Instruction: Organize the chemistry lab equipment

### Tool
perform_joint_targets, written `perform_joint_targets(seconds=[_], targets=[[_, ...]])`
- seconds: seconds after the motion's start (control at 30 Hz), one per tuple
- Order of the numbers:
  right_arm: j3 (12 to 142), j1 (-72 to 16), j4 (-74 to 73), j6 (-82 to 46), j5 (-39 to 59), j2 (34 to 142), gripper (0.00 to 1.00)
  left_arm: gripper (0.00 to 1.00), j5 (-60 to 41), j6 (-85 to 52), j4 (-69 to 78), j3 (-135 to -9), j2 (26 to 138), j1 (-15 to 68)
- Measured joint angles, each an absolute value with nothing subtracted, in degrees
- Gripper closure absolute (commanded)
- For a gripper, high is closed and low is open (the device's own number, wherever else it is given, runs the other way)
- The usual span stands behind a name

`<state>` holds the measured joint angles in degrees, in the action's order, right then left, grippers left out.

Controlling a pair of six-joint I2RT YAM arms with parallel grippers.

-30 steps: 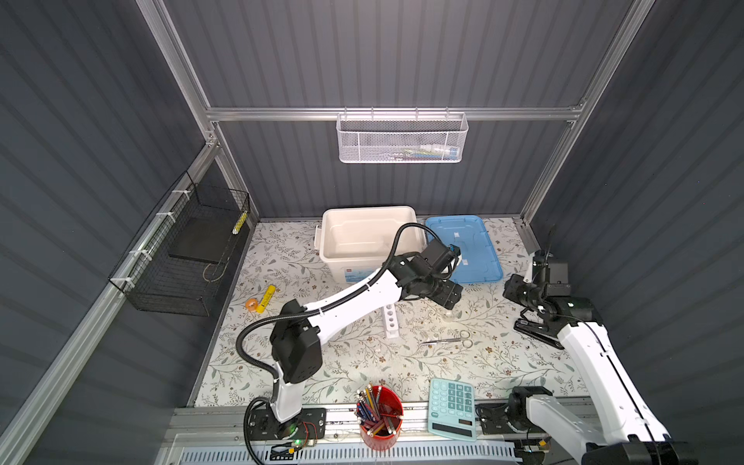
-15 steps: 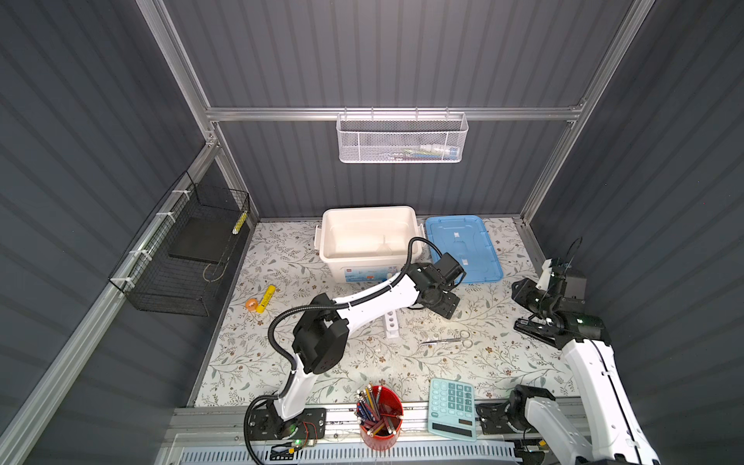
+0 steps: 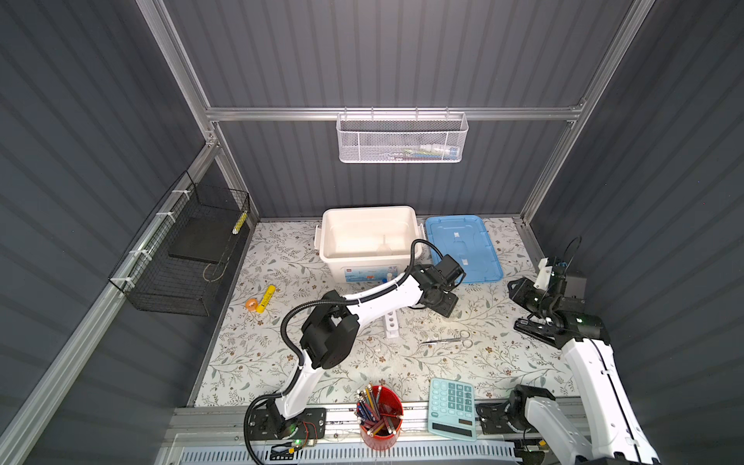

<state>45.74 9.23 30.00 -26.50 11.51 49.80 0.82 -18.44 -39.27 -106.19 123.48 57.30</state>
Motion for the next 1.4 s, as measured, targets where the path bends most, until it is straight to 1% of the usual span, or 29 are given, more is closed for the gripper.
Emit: perform_joint_targets(seconds=[0.13,0.33,0.6,1.1,1.4], targets=[[45.7,9.2,30.0,-26.3,12.1,50.8,0.7,0.45,0.0,-18.4,-38.3,-106.1,124.0,56.9],[45.7,9.2,30.0,-25.8,12.3,51.3,0.7,0.5,-0.3,-18.2,-37.7,-106.1,126.7,56.4],[45.7,9.2,29.8,-25.5,12.3,52.5,0.71,0.53,-1.4,-17.6,-38.7,-108.7,129.1,56.4],[45.7,9.2,27.4,-25.5,12.7,53.4,0.71,0.61,-2.1,-16.9,-40.4,-112.9,132.9,56.4],[45.6,9.2,26.3,-25.5,12.7,53.5,0.71,0.76,-2.6,-15.7,-42.4,-115.7,134.5,56.7]])
